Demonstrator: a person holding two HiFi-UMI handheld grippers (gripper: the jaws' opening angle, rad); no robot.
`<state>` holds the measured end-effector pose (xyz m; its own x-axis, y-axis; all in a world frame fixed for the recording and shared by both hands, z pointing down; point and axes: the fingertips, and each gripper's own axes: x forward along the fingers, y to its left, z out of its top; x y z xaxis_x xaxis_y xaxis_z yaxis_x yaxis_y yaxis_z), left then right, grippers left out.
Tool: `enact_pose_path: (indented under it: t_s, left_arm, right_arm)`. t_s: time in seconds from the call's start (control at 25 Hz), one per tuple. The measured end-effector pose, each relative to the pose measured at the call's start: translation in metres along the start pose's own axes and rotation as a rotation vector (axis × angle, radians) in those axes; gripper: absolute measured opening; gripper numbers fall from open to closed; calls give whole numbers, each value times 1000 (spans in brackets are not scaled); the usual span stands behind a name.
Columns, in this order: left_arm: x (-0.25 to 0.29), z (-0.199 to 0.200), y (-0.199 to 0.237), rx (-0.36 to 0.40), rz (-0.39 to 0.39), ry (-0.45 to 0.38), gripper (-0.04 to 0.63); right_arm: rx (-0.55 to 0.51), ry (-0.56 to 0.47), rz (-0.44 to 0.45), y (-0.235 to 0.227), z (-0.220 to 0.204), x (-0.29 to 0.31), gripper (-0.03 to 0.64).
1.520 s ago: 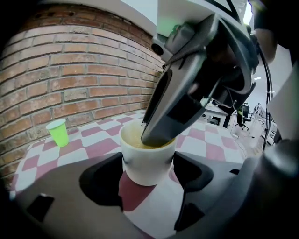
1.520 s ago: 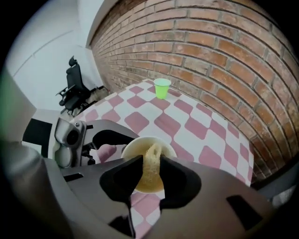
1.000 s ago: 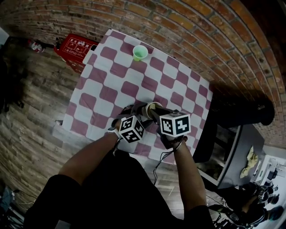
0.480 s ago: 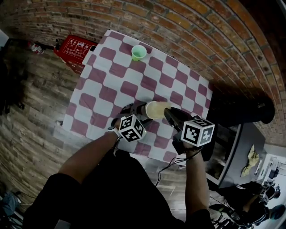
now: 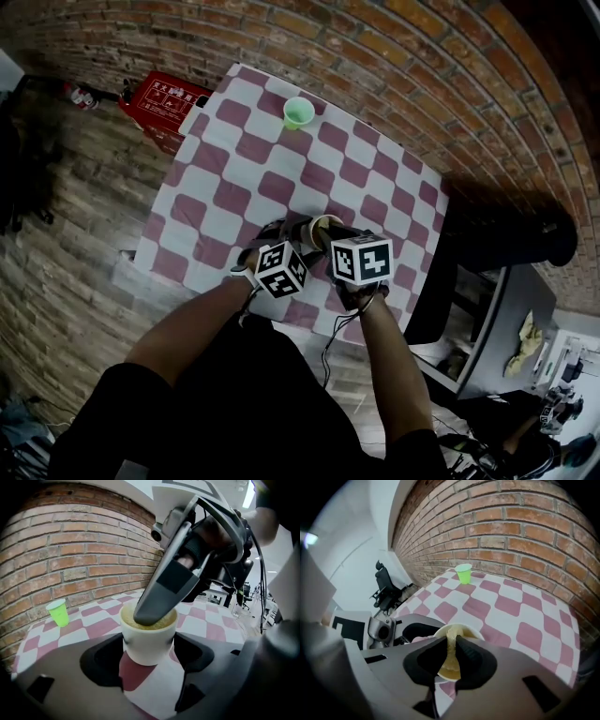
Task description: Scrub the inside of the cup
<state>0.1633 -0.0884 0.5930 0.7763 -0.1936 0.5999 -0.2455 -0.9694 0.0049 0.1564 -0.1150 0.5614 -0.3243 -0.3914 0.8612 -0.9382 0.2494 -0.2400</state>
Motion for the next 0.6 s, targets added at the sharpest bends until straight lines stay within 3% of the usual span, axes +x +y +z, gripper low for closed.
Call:
enact_pose_path:
  t_s: [0.16, 0.28, 0.36, 0.44, 0.52, 0.6]
  left_arm:
    - [0, 0, 0, 0, -3, 0, 330]
    - [0, 0, 0, 1, -3, -1, 330]
    - [0, 0, 0, 3, -4, 0, 330]
    - [1, 0, 0, 5, -4, 3, 330]
    - [0, 0, 0, 4, -3, 4, 330]
    - [0, -1, 0, 4, -1, 5, 330]
  right_arm:
    - [242, -133, 170, 5, 15, -26, 71]
    - [301, -254, 230, 2, 34, -64, 71]
    - [225, -311, 201, 1, 46, -91, 71]
    - [66, -319, 124, 2, 52, -110, 71]
    - [-133, -271, 54, 11, 50, -113, 71]
    - [-301, -184, 41, 25, 40, -99, 71]
